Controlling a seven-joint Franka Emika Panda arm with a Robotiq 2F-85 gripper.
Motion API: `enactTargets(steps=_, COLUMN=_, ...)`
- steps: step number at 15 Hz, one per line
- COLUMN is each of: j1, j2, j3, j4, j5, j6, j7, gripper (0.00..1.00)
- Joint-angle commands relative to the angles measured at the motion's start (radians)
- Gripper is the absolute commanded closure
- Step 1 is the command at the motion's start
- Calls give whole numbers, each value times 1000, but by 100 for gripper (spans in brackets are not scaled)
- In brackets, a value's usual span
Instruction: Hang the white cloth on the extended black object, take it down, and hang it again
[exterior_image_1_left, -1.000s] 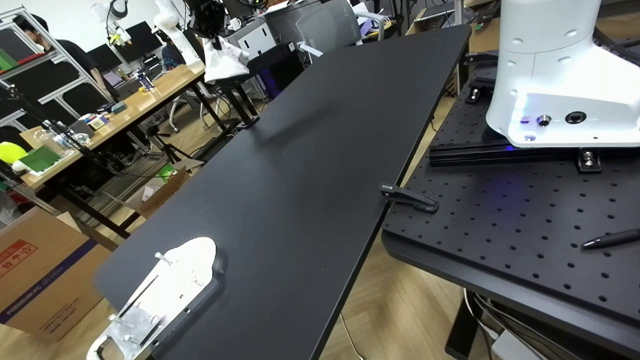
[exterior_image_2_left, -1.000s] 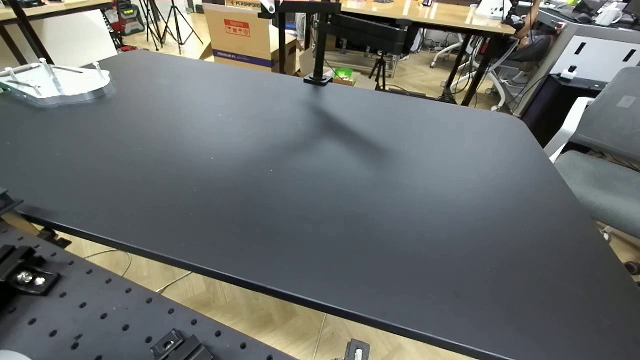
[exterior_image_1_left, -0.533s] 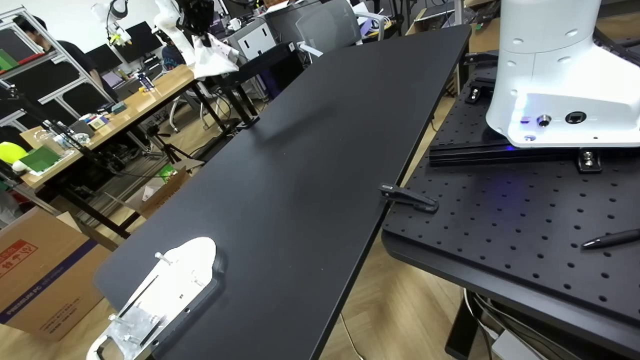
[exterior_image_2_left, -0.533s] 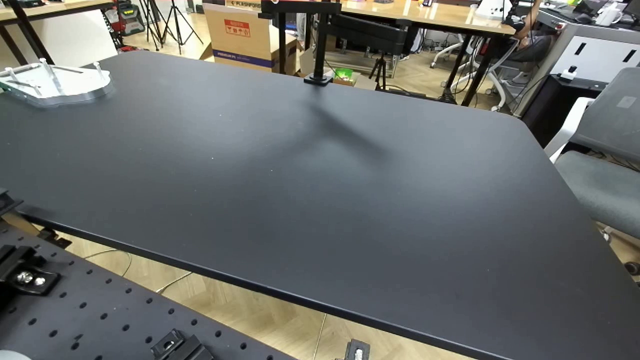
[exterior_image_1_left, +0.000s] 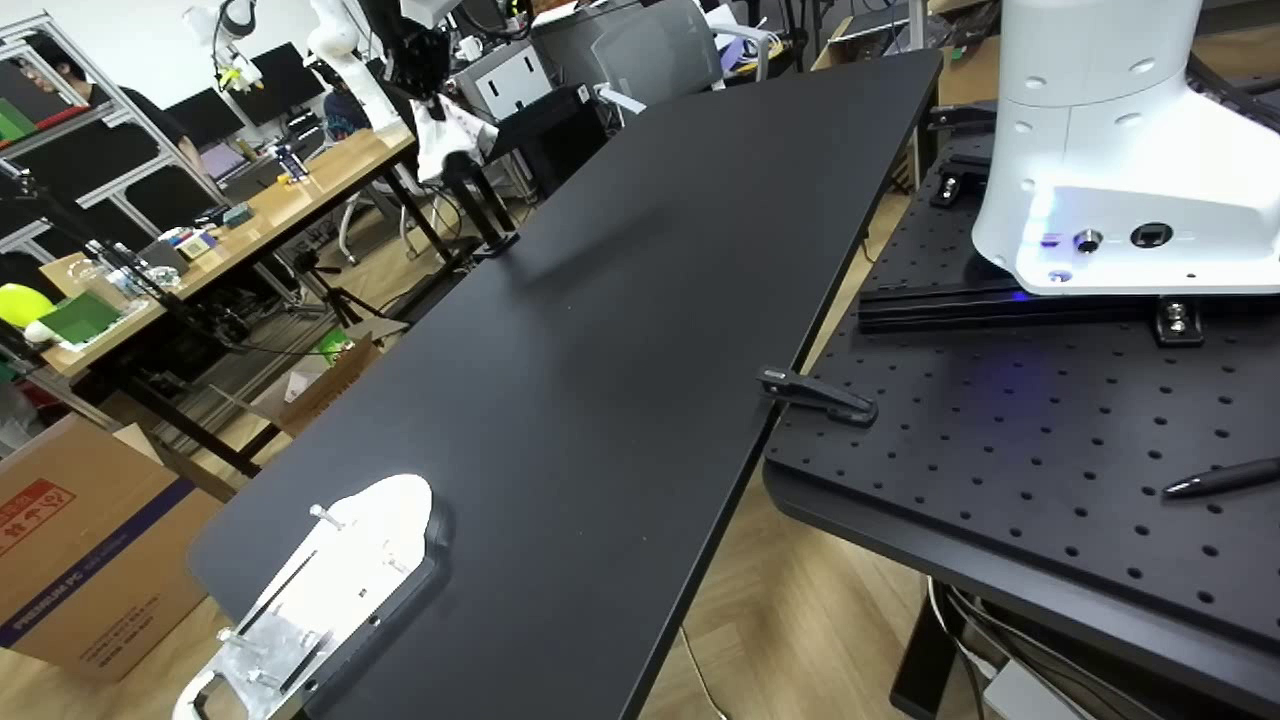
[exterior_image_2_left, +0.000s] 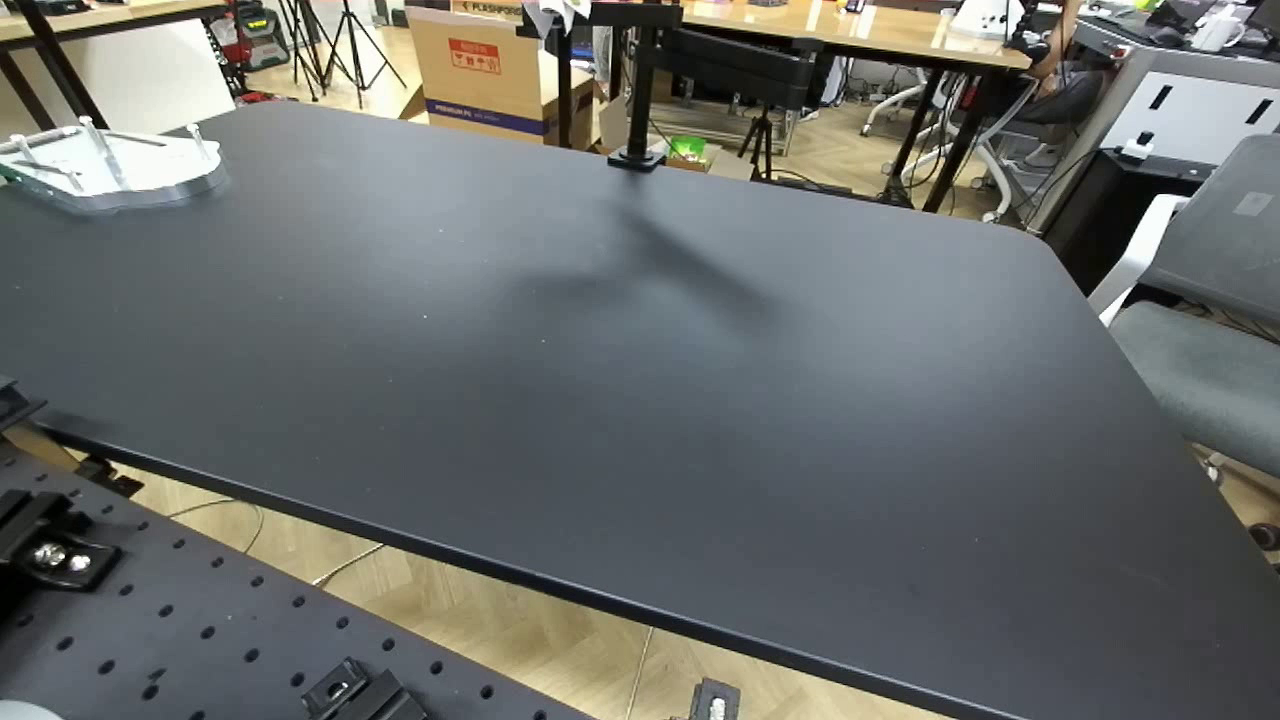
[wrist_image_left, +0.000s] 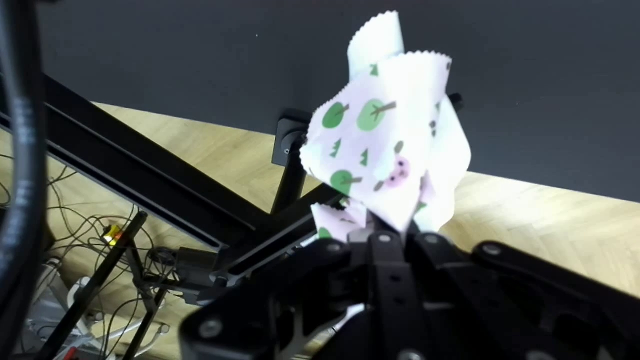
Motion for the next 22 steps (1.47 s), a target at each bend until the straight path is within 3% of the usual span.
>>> enactTargets(steps=1, j1=-4, j2=31, j3=10, j4=41, j5=22, j6=-25, j7=-30, gripper=99)
enactTargets(steps=22, j1=-35, j2=-36, j3=10, j4=-121, j5=93, j6=4, j7=-21, gripper=99)
